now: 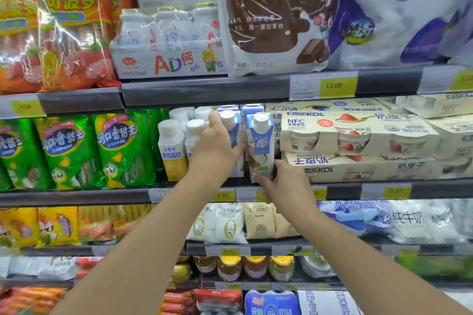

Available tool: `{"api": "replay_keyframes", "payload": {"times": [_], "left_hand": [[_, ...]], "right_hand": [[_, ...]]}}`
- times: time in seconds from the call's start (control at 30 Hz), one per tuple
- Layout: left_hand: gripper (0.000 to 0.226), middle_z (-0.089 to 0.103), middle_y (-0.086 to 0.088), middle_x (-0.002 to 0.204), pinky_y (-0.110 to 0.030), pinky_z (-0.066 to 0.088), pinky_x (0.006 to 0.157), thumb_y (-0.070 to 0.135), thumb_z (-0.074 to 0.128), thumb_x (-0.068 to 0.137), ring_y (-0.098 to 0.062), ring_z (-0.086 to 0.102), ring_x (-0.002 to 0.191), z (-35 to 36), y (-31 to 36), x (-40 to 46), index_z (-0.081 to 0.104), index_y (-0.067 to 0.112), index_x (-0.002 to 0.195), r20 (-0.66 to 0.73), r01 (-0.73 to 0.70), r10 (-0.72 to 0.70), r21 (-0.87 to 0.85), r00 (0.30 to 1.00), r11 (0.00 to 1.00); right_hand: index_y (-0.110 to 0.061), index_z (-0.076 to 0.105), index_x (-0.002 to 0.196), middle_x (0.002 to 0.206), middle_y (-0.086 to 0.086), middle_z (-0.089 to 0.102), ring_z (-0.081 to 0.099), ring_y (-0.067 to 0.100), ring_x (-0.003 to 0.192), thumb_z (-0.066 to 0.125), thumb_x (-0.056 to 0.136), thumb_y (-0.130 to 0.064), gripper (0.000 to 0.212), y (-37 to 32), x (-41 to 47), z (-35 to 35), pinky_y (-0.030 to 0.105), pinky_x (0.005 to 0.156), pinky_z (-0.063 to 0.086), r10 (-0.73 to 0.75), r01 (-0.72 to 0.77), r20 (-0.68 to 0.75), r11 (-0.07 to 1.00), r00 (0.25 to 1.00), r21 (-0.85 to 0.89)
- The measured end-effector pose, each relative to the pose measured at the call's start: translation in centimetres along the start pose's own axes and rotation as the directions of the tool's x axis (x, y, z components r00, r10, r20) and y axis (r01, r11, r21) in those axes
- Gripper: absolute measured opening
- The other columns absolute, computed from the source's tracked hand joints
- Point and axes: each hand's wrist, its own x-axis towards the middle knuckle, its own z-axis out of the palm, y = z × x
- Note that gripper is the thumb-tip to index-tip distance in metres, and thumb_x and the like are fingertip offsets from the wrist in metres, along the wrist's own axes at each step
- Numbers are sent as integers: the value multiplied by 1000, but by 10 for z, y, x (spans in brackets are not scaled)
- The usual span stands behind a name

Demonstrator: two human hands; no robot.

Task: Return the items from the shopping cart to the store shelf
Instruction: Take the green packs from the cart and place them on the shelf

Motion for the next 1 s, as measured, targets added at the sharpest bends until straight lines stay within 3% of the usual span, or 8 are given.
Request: {"api": "replay_keyframes", "payload": {"times": [0.23, 0.7, 0.87, 1.0], "left_hand": [[84, 53, -13, 132, -39, 50, 82, 38, 63, 91, -31, 59, 110, 3, 1, -2, 11, 10, 151, 5, 39, -40, 78, 999, 996], [90, 50, -13, 135, -35, 51, 80, 34, 66, 90, -29, 61, 109, 3, -5, -3, 6, 6, 151, 17, -18, 16, 131, 1000, 991], [93, 49, -14, 137, -37, 54, 87, 33, 67, 89, -29, 59, 112, 1, -5, -5, 4, 6, 152, 44, -7, 3, 81, 999, 997], [96, 44, -12, 143, -29, 50, 87, 37, 66, 89, -24, 60, 113, -12, -6, -19, 1, 8, 153, 29, -81, 80, 21, 996, 996]], "right_hand": [[-29, 58, 90, 73, -5, 69, 68, 19, 70, 63, 88, -48, 20, 1, 2, 8, 40, 65, 58, 15, -15, -14, 999, 1000, -36], [-28, 57, 86, 72, -3, 69, 69, 22, 69, 64, 85, -53, 26, -7, 6, 12, 41, 66, 59, 82, -88, -56, 991, 995, -101], [-30, 58, 86, 70, -5, 68, 68, 21, 64, 64, 83, -55, 26, -10, 1, 11, 42, 59, 61, 93, -97, -57, 993, 994, -72], [-33, 57, 100, 73, -8, 70, 67, 16, 64, 67, 84, -55, 29, -11, -15, 4, 40, 59, 61, 59, -64, -92, 997, 994, -50]]}}
